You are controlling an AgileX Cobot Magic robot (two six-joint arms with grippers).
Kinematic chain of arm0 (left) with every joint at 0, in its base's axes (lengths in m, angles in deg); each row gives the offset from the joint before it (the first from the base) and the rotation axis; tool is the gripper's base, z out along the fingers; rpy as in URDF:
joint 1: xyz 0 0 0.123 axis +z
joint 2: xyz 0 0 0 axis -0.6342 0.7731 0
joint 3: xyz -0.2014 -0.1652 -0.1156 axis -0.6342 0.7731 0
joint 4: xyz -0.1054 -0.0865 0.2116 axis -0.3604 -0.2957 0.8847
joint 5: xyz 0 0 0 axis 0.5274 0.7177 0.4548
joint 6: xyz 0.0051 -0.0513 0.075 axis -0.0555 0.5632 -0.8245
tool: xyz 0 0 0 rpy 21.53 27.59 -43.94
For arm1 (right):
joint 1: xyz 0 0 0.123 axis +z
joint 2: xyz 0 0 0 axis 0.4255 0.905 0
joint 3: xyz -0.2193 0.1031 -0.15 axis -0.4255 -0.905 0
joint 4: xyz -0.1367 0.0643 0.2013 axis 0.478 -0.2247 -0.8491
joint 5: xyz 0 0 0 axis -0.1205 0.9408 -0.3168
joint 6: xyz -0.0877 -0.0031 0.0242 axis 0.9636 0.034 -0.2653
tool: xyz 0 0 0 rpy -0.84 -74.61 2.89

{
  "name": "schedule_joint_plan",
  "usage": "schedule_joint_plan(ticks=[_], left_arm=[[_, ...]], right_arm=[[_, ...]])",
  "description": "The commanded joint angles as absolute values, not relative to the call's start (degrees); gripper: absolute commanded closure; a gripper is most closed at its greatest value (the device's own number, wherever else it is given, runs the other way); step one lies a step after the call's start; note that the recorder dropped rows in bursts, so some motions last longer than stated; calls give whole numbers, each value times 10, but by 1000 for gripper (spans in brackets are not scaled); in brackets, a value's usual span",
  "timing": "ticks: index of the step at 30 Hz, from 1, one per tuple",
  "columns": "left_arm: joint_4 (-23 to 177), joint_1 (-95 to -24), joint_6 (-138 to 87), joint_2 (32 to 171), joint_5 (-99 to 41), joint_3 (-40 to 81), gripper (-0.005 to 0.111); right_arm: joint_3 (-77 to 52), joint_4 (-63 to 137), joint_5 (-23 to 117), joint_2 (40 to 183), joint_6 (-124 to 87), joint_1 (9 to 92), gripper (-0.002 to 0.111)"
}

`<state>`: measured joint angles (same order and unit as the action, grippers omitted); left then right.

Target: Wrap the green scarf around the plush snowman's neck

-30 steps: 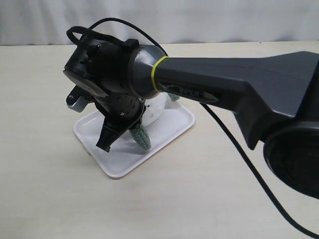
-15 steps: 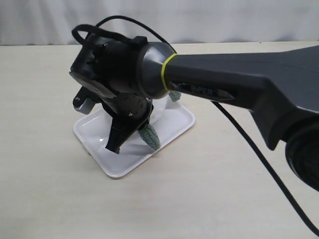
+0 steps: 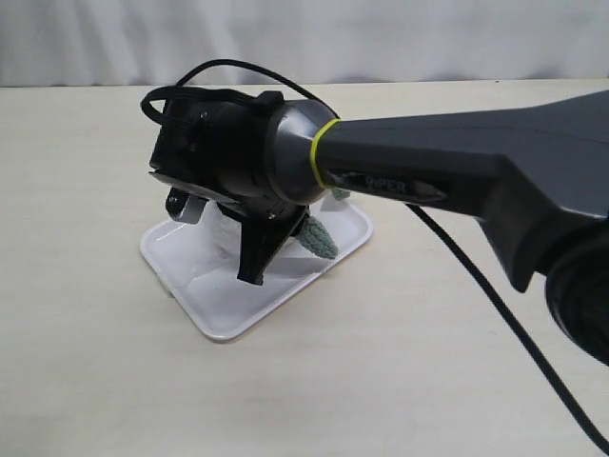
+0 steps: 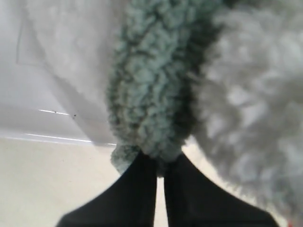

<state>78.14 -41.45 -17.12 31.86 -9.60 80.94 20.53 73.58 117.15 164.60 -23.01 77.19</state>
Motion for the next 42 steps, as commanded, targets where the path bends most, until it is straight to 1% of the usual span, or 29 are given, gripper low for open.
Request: schedule_joint_plan(ticks=[1, 6, 9, 18, 22, 27, 30, 34, 38, 42], left_arm=[[781, -414, -168, 317, -103, 811, 107], [781, -414, -168, 317, -104, 811, 107], [781, -414, -168, 317, -104, 811, 107], [781, -414, -168, 317, -104, 811, 107], [781, -414, -168, 317, -104, 811, 107], [781, -414, -168, 317, -104, 811, 107], [781, -414, -168, 317, -104, 811, 107], [781, -414, -168, 317, -104, 811, 107], [781, -414, -168, 317, -104, 811, 107], [781, -414, -168, 317, -104, 811, 107]], right_arm=[[202, 750, 1173, 1642, -228, 772, 92], [203, 750, 1173, 1631, -228, 773, 65], [203, 750, 1173, 1613, -231, 773, 58], [203, 748, 1173, 1526, -298, 761, 58], [203, 680, 1170, 1500, -318, 703, 58], [203, 480, 1064, 1504, -216, 594, 58], [203, 420, 1026, 1519, -159, 551, 58], [203, 369, 1002, 1545, -96, 524, 58], [203, 311, 993, 1569, -16, 520, 58], [203, 303, 940, 1577, 7, 519, 58]])
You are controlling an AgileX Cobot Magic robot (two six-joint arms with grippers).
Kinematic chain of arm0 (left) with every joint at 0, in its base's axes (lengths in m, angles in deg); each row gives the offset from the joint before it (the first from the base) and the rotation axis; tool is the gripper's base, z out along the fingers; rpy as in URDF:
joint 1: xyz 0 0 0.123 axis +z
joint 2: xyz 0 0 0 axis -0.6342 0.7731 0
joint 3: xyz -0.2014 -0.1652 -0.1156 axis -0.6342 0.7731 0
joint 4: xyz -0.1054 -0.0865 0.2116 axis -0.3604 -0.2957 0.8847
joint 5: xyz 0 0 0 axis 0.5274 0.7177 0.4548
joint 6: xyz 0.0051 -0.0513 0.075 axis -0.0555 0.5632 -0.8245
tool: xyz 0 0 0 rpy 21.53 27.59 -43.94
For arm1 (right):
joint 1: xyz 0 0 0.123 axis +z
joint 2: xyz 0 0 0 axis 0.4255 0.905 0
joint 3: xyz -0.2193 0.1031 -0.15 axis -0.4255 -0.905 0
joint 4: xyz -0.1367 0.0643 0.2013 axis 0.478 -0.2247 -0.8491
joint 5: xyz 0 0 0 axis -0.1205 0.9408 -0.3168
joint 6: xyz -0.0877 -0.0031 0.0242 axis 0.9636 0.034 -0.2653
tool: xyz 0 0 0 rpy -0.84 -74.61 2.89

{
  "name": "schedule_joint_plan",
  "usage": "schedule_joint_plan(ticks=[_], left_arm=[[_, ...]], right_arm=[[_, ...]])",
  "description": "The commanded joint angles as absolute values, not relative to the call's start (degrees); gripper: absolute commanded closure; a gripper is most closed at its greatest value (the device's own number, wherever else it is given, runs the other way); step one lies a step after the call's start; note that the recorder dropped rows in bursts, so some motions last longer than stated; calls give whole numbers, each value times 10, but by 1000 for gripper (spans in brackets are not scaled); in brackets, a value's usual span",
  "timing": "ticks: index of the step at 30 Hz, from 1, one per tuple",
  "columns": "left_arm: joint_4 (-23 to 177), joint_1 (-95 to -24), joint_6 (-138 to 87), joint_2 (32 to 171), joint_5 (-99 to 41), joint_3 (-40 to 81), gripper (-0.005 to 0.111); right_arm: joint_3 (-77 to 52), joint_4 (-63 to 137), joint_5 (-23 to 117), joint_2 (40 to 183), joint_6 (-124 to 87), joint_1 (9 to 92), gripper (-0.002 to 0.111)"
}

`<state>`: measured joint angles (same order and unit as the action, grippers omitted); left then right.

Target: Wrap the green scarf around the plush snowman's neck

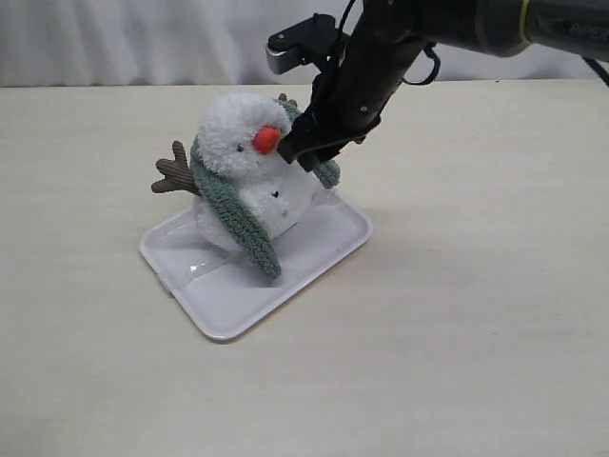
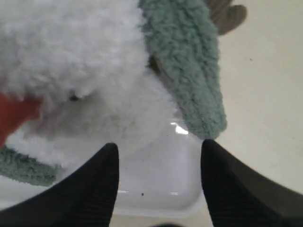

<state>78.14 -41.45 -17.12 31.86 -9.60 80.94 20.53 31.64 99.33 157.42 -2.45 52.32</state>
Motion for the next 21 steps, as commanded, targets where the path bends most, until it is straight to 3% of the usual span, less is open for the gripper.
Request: schedule_joint_plan(ticks=[1, 15, 16, 20, 21], left_arm=[[781, -414, -168, 317, -104, 811, 107], [781, -414, -168, 317, -102, 811, 107], [781, -414, -168, 317, -102, 811, 107], [781, -414, -168, 317, -102, 811, 107], [781, -414, -168, 317, -102, 811, 107]], right_arm=[[203, 304, 928, 1577, 7, 519, 58], [203, 342, 882, 1620, -12, 519, 60], [203, 343, 881, 1620, -12, 519, 63], [203, 365, 899, 1620, -2, 519, 104], [203, 365, 912, 1620, -2, 519, 104]])
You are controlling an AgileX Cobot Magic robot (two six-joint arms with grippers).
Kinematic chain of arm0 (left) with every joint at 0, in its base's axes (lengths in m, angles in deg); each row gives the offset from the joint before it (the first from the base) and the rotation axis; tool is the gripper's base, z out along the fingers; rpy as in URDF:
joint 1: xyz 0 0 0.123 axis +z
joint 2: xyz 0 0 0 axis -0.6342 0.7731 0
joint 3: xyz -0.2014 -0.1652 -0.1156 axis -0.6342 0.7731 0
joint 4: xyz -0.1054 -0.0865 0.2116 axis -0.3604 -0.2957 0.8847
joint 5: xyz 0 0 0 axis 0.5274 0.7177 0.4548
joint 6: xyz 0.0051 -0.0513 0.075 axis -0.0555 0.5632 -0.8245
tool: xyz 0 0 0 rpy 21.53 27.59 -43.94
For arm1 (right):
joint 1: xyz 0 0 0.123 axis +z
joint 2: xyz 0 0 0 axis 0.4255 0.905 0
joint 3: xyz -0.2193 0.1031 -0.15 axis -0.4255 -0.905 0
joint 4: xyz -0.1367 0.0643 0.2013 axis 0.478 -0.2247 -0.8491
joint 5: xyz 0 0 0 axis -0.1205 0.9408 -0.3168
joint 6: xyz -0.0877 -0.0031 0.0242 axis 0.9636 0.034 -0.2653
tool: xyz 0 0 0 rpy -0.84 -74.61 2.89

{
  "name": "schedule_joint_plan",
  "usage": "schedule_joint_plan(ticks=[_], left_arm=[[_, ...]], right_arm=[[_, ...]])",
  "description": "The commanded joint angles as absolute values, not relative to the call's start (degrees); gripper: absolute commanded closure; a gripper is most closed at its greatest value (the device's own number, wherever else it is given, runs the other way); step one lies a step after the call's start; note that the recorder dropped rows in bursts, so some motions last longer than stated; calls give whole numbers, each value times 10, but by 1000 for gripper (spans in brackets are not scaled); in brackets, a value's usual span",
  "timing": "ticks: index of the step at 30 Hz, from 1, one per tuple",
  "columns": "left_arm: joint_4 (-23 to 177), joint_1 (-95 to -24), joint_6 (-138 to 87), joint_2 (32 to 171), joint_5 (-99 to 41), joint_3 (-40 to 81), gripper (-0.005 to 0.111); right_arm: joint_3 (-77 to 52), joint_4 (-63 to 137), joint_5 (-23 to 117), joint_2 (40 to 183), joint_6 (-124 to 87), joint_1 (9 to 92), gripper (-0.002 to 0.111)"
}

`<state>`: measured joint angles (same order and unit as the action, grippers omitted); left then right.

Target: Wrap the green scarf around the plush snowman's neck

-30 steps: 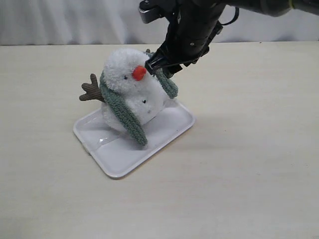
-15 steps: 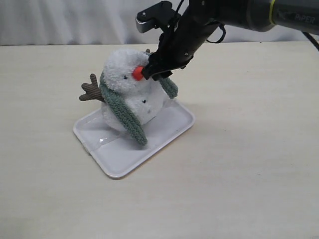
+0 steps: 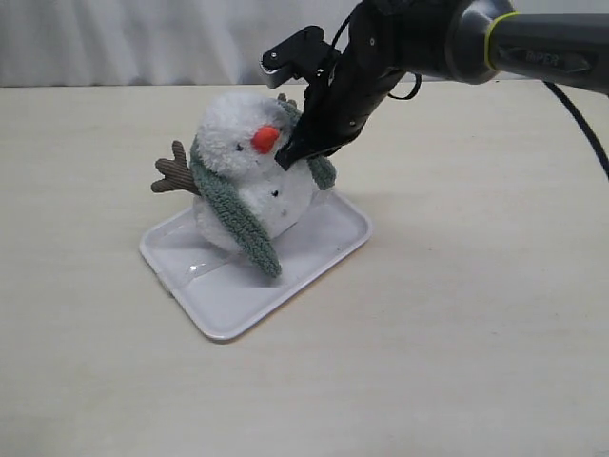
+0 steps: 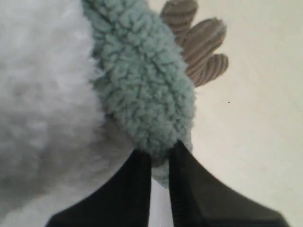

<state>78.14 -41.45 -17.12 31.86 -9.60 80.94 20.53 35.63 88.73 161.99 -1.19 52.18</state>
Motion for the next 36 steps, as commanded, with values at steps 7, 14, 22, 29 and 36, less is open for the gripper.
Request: schedule_joint_plan(ticks=[7, 14, 22, 29, 36], left_arm=[[781, -414, -168, 317, -102, 811, 107], [781, -414, -168, 317, -102, 811, 107], [781, -414, -168, 317, -102, 811, 107], [781, -414, -168, 317, -102, 811, 107], [781, -414, -168, 317, -102, 811, 107]], right_arm=[[203, 362, 1054, 1594, 18, 519, 104], [194, 316, 1071, 1588, 33, 519, 104], [150, 276, 1042, 1609, 76, 519, 104], [152, 274, 1041, 1617, 79, 519, 104], [153, 271, 996, 1598, 83, 519, 87]])
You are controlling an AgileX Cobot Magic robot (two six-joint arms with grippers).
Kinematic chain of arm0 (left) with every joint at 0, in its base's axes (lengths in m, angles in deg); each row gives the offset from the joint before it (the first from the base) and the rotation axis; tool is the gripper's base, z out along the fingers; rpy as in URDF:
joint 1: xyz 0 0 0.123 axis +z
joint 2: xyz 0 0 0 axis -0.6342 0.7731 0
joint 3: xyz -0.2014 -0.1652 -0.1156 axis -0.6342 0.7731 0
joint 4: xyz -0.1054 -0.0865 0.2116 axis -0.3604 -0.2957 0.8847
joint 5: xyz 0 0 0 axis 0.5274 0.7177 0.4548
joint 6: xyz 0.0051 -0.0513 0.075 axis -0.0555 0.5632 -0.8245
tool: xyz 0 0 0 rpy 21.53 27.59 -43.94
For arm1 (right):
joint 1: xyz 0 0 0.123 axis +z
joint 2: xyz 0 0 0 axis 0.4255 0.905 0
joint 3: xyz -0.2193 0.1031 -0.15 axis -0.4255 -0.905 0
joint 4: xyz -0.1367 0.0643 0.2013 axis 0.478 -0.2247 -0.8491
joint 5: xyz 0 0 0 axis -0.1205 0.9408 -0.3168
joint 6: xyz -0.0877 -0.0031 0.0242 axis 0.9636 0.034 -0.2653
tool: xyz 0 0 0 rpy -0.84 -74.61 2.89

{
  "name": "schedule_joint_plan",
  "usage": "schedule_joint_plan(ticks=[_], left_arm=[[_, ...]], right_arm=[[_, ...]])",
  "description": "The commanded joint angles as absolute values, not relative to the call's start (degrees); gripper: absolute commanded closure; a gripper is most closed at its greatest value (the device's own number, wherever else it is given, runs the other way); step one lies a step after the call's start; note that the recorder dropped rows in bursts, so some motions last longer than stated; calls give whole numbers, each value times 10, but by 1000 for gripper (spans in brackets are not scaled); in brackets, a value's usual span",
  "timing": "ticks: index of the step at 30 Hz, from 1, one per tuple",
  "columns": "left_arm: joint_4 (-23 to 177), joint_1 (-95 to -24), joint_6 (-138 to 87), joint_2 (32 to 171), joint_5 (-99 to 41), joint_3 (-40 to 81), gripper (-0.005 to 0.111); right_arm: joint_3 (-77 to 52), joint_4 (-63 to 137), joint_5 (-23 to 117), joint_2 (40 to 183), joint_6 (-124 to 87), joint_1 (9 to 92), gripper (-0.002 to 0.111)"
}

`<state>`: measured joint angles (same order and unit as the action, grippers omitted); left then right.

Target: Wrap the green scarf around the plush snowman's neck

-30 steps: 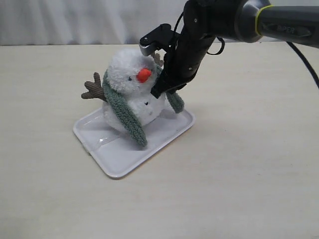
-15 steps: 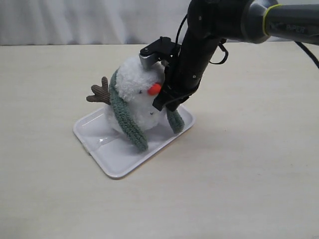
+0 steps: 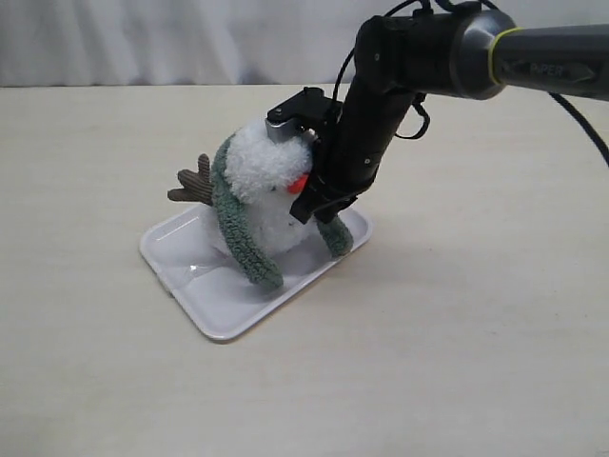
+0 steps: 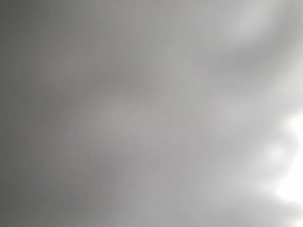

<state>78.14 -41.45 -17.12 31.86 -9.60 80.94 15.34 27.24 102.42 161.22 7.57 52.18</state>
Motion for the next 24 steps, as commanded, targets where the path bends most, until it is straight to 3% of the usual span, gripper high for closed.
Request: schedule_joint_plan(ticks=[1, 5, 8, 24], left_arm=[[781, -414, -168, 317, -102, 811, 107], [781, -414, -168, 317, -102, 811, 107], [781, -414, -168, 317, -102, 811, 107], [781, -414, -168, 317, -102, 811, 107]], right_arm=[[153, 271, 992, 1593, 83, 519, 82], [153, 271, 984, 1565, 83, 519, 62], [153, 271, 993, 1547, 77, 519, 54], [134, 141, 1100, 1527, 124, 520, 52]])
